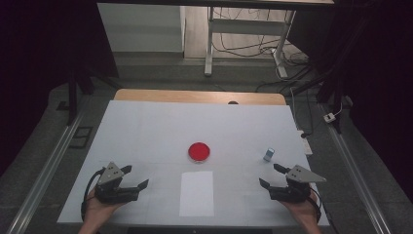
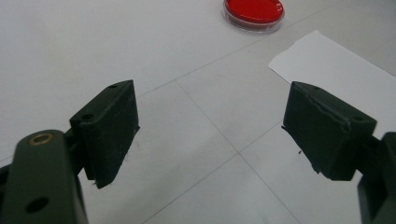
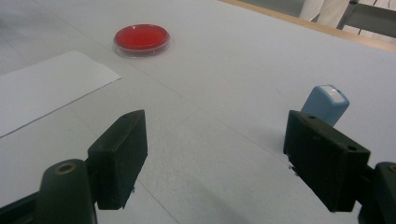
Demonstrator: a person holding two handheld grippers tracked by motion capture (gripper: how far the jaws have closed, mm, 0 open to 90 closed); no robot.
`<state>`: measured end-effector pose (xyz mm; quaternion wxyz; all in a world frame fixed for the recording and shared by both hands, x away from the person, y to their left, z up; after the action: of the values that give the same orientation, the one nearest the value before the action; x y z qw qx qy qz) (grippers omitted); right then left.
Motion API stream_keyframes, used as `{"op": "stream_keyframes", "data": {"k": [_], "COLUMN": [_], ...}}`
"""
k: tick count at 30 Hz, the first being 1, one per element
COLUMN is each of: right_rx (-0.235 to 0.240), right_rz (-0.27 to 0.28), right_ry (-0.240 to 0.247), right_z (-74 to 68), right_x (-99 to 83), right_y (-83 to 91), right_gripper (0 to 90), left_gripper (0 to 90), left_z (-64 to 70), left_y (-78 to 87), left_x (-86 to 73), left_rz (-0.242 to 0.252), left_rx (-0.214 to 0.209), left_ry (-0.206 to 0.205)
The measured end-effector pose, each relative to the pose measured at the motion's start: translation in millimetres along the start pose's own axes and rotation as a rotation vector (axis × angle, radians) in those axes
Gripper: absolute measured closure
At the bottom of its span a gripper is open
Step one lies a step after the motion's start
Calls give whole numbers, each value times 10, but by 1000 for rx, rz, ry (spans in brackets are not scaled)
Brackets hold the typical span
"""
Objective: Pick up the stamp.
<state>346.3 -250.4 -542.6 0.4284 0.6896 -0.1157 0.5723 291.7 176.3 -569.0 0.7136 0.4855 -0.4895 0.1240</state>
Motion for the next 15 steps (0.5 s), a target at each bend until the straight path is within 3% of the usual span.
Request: {"op": "stream_keyframes", "data": {"k": [15], "right_rx": [-4], "right_rz": [-4], "right_ry": [-2], "right_z": [5], "right_x": [-2], "right_y": [0], "right_gripper": [239], "left_gripper": [186], "left_z": [-9], "left_y": [-7], "left_x": [-12], "left_rz": [-10], "left_rx": [6], "left_ry": [-2]}}
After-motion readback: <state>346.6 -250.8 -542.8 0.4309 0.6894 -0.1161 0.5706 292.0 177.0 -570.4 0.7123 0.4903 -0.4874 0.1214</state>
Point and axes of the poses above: each handheld gripper's, and its own axes: y roughly backward along the jaws, x roughly out of its top, z roughly to its right, the point moved 10 cm from there along -y, roughly forward along the jaws, and after that the axes turned 3 degrees about -y, right-handed, at the moved point
